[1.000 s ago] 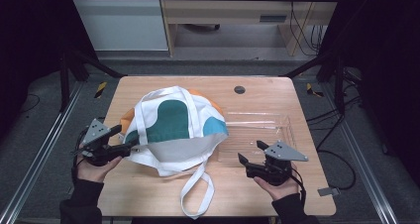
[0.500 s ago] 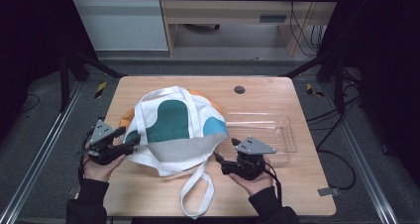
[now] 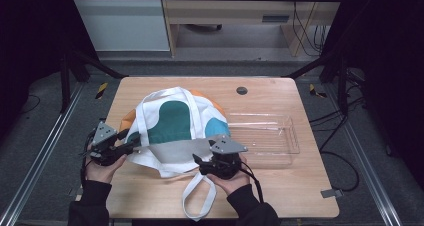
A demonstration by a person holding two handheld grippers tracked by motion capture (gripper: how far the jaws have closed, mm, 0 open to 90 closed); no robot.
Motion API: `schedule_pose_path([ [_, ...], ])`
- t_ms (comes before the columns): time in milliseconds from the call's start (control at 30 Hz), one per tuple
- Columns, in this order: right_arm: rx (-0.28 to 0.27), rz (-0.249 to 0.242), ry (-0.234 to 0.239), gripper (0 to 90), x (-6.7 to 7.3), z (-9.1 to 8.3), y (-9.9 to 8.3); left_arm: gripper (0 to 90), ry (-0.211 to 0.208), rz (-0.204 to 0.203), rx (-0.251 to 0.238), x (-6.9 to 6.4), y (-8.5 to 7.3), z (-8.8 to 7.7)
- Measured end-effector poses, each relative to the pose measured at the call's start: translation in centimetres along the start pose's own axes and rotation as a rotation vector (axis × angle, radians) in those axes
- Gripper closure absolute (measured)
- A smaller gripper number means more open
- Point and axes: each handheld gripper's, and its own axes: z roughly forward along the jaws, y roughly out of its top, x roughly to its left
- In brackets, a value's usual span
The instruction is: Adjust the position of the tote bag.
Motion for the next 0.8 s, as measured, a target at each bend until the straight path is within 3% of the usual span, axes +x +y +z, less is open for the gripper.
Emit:
schedule_pose_path([
  [300,0.010,0.000,0.018,34.5,1.5,2.6,0.2,62.0,0.017,-0.005,0.010,0.1,-0.2,0.2],
  [400,0.016,0.003,0.032,35.6,2.0,3.6,-0.4,65.6,0.018,-0.010,0.018,0.1,-0.2,0.3],
  [567,0.059,-0.014,0.023,37.8,3.0,5.8,-1.9,75.7,0.020,0.012,0.023,0.0,-0.2,0.4],
  [800,0.099,-0.007,0.005,45.9,3.5,7.6,-2.9,82.1,0.007,0.012,0.019,0.0,-0.1,0.5],
])
